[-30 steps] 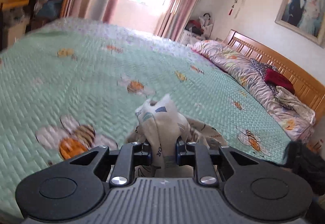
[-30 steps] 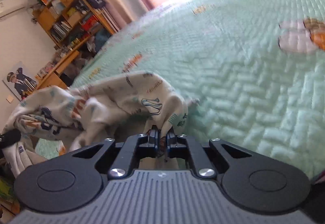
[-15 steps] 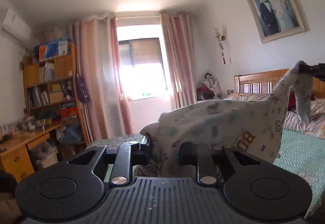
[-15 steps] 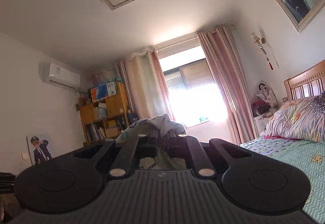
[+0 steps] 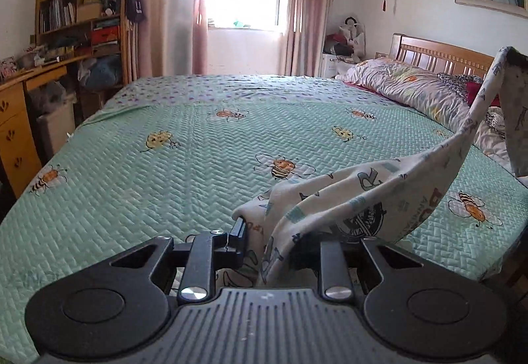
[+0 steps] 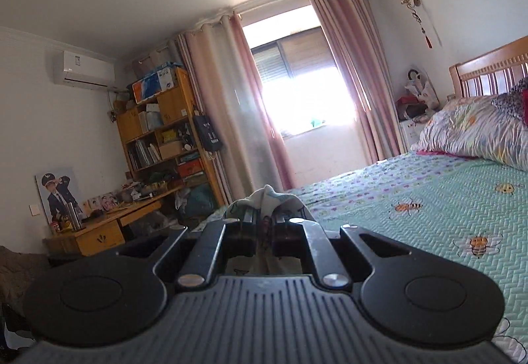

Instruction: Fold clothes

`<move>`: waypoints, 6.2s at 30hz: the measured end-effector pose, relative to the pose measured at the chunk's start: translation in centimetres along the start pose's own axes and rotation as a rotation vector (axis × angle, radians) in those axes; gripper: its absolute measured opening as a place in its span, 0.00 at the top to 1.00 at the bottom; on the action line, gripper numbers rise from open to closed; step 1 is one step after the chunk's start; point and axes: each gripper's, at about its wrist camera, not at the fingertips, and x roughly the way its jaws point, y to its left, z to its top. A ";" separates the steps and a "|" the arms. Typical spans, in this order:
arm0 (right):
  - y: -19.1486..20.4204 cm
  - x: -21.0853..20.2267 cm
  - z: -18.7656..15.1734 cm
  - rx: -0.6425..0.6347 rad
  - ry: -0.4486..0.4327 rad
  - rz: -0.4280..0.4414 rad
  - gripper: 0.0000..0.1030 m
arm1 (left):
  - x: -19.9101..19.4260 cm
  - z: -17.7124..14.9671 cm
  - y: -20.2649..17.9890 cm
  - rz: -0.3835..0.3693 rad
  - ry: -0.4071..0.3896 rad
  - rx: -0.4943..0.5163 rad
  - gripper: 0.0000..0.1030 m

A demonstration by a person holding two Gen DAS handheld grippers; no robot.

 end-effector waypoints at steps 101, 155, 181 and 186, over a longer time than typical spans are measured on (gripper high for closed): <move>2.3 0.1 -25.1 0.044 0.608 0.201 0.85 | 14.7 -1.1 -6.0 -0.151 0.304 0.069 0.20; 7.4 6.0 -20.5 -0.122 0.395 0.056 0.90 | 3.5 -10.4 -1.4 -0.085 0.102 -0.255 0.90; 5.3 3.7 -25.3 -0.111 0.497 0.041 0.49 | 9.0 -7.5 1.5 -0.123 0.197 -0.258 0.36; 4.9 3.1 -25.2 -0.117 0.495 0.047 0.81 | 9.1 -8.3 1.2 -0.169 0.158 -0.319 0.78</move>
